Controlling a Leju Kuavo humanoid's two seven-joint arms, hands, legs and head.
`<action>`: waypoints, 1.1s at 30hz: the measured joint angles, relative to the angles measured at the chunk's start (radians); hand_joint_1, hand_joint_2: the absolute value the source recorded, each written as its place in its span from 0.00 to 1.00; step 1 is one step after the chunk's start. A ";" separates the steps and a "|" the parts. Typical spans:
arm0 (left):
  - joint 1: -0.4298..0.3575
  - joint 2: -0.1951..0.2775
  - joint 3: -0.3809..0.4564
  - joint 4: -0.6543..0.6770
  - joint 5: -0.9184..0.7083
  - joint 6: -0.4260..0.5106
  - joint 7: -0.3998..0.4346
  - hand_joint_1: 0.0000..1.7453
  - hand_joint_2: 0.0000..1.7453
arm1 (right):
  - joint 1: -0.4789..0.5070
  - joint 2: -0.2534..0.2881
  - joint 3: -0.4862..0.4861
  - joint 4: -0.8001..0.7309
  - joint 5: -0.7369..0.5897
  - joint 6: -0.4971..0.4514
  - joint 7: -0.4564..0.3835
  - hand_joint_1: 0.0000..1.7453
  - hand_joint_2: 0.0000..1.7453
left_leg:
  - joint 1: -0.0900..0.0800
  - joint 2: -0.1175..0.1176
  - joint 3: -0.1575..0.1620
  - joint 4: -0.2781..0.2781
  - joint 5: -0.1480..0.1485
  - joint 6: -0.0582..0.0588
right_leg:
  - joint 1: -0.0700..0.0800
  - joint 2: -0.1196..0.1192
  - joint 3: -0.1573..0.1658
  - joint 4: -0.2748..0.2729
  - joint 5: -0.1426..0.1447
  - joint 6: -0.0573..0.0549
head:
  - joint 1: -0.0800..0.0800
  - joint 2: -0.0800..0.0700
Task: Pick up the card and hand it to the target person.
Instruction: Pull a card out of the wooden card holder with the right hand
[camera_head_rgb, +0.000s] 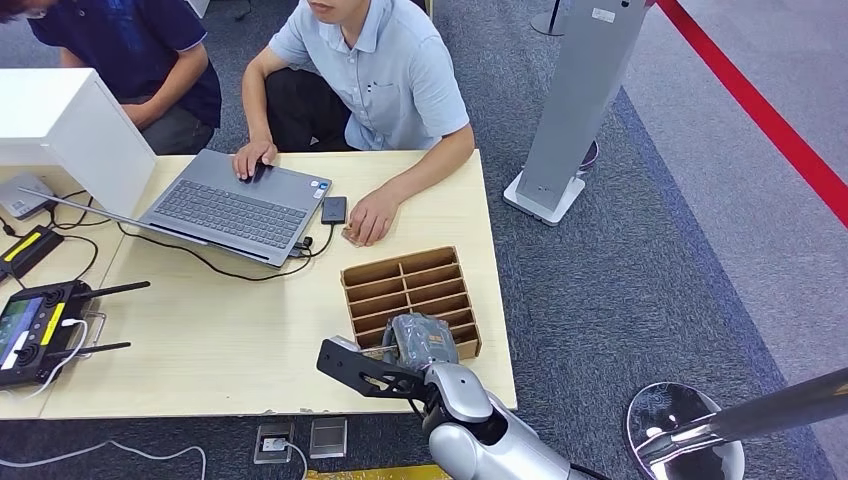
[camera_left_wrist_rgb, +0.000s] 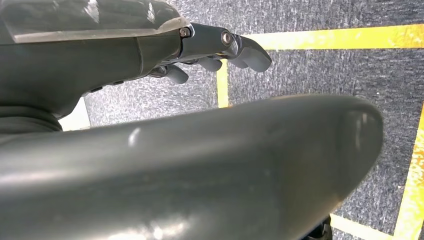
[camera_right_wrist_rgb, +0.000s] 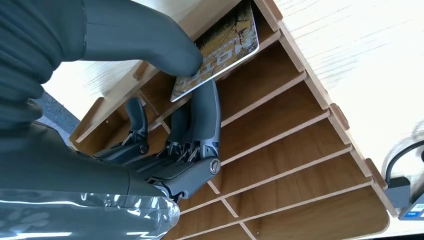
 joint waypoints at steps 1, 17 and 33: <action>0.000 0.000 0.000 0.000 0.000 0.000 0.000 0.00 0.00 | -0.001 0.000 0.000 0.000 -0.001 0.000 0.000 0.68 1.00 | 0.000 0.000 0.000 0.000 0.000 0.000 | 0.000 0.000 0.000 0.000 0.000 0.000 | 0.000 0.000; 0.000 0.000 0.000 0.000 0.000 -0.002 0.002 0.00 0.00 | -0.005 0.000 0.001 0.001 -0.004 0.012 0.000 1.00 1.00 | 0.000 0.000 0.000 0.000 0.000 0.000 | 0.000 0.000 0.000 0.000 0.000 0.000 | 0.000 0.000; 0.000 0.000 0.000 0.000 -0.004 0.010 0.002 0.00 0.00 | 0.004 -0.004 -0.004 -0.025 0.003 -0.023 0.000 1.00 1.00 | 0.000 0.000 0.000 0.000 0.000 0.000 | 0.000 0.000 0.000 0.000 0.000 0.000 | 0.000 0.000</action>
